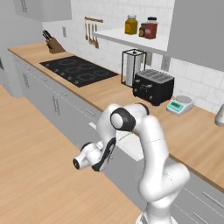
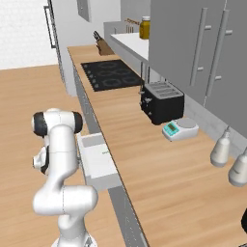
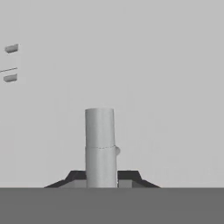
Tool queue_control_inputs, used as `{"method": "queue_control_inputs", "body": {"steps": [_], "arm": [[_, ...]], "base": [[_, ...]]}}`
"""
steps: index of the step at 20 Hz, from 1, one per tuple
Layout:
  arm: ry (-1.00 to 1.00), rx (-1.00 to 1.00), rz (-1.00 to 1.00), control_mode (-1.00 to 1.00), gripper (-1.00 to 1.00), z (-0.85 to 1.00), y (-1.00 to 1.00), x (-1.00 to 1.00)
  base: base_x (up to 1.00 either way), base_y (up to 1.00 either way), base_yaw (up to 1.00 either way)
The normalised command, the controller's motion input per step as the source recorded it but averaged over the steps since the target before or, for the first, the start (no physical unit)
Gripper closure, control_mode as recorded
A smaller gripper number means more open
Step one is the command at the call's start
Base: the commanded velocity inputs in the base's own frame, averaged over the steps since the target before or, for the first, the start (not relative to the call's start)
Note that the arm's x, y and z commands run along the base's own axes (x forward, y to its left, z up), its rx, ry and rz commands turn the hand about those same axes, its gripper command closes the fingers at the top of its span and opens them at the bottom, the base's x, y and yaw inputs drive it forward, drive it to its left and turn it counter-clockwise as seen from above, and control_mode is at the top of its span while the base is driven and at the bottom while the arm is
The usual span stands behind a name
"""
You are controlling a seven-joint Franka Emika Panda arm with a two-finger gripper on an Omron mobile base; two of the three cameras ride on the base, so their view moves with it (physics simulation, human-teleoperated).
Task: Take a straw from the drawer in front and place it inside the glass cup on the dining counter.
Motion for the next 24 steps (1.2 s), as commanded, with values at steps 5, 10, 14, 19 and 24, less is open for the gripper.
{"method": "queue_control_inputs", "body": {"steps": [5,10,14,19,24], "arm": [[0.00,0.03,0.01,-1.00,1.00,0.00,1.00,-0.59],[0.04,0.07,0.01,-1.00,1.00,0.04,1.00,-0.51],[0.12,0.22,0.00,-1.00,-1.00,0.28,0.71,-0.34],[0.23,0.40,0.00,-1.00,-1.00,0.61,0.11,-0.28],[0.34,0.53,0.00,-1.00,-1.00,0.74,0.00,-0.29]], "base": [[0.00,0.00,0.00],[0.00,0.00,0.00],[0.00,0.00,0.00],[0.00,0.00,0.00],[0.00,0.00,0.00]]}}
